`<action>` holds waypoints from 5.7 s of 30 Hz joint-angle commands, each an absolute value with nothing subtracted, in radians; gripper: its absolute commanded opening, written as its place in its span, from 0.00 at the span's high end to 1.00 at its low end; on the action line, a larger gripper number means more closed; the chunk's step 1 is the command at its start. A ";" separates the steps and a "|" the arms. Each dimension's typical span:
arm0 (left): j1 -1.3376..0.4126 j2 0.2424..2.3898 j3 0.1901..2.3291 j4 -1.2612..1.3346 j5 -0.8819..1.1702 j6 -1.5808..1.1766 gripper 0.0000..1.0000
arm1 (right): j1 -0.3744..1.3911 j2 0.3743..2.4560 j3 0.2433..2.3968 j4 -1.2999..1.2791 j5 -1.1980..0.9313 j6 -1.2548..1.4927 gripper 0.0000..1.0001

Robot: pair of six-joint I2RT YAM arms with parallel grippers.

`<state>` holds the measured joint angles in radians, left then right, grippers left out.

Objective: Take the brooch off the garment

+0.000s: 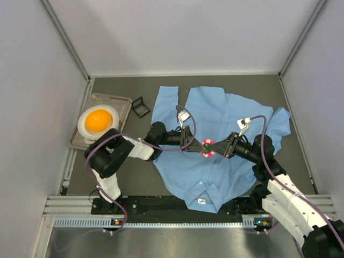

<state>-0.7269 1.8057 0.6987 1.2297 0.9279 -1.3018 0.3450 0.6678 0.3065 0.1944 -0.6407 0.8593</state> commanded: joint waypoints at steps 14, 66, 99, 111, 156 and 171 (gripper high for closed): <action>-0.726 1.776 0.693 1.399 0.930 -1.315 0.50 | 0.357 0.670 0.314 0.236 -0.647 0.854 1.00; -0.736 1.796 0.781 1.272 0.950 -1.278 0.71 | 0.357 0.667 0.347 0.150 -0.634 0.795 1.00; -0.759 1.786 0.847 1.035 0.973 -1.158 0.75 | 0.387 0.670 0.373 0.135 -0.627 0.781 1.00; -0.765 1.755 0.874 0.931 0.974 -1.086 0.61 | 0.396 0.683 0.385 0.121 -0.620 0.772 1.00; -0.675 1.726 0.635 1.408 0.976 -1.365 0.98 | 0.396 0.701 0.364 0.218 -0.712 0.850 1.00; -0.422 1.215 0.727 0.041 0.871 -0.920 1.00 | 0.498 0.730 0.477 0.072 -0.513 0.536 0.43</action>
